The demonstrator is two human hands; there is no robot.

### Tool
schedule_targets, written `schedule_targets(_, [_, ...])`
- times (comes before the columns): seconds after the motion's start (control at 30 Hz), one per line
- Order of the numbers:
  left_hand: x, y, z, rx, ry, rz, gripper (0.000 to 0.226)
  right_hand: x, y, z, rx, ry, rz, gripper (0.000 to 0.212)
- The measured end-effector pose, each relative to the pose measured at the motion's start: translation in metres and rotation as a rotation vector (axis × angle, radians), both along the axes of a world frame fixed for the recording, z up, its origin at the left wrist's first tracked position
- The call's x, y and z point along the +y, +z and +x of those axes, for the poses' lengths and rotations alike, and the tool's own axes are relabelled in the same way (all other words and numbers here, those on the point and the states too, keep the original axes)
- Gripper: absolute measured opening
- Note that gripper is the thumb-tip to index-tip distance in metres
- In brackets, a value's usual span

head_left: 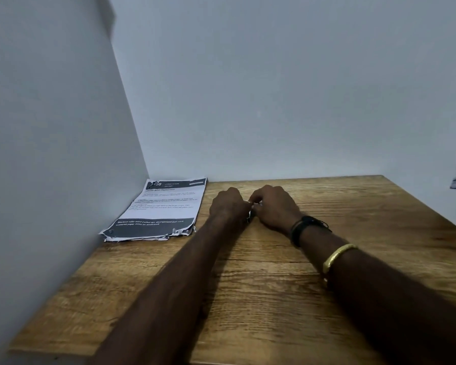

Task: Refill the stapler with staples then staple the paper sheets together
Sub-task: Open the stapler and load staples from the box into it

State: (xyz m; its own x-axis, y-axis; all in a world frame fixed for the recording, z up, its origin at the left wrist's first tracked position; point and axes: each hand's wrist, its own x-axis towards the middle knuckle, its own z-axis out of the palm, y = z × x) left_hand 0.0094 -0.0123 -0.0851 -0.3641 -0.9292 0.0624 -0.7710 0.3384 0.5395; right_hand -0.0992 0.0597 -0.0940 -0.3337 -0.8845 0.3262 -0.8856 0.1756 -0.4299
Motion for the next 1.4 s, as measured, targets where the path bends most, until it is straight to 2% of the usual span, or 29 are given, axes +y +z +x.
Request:
schedule_targets(0.27, [-0.004,0.003,-0.004,0.112,0.043,0.089,0.031,-0.002,-0.005,-0.002,-0.011,0.024,-0.046,0.015])
schedule_targets(0.47, [0.000,-0.001,-0.003,0.388,0.044,0.132,0.037,-0.004,-0.008,-0.006,-0.077,0.014,-0.103,0.016])
schedule_targets(0.6, [0.000,-0.005,0.001,0.532,0.009,0.035,0.029,-0.005,-0.003,-0.016,-0.336,-0.051,-0.351,0.019])
schedule_targets(0.73, [0.007,-0.002,0.011,0.693,-0.081,0.002,0.028,0.000,-0.003,-0.021,-0.685,0.060,-0.332,0.031])
schedule_targets(0.83, [0.014,-0.002,0.015,0.708,-0.194,0.008,0.030,0.001,-0.004,-0.020,-0.834,0.176,-0.304,0.025])
schedule_targets(0.97, [0.013,-0.002,0.016,0.717,-0.241,-0.012,0.030,0.000,-0.004,-0.022,-0.893,0.231,-0.294,0.024])
schedule_targets(1.2, [0.009,-0.006,0.016,0.702,-0.281,-0.051,0.029,-0.003,-0.008,-0.023,-0.927,0.301,-0.280,0.019])
schedule_targets(1.4, [0.005,-0.006,0.010,0.636,-0.274,-0.164,0.022,-0.007,-0.008,-0.017,-0.964,0.259,-0.335,0.014])
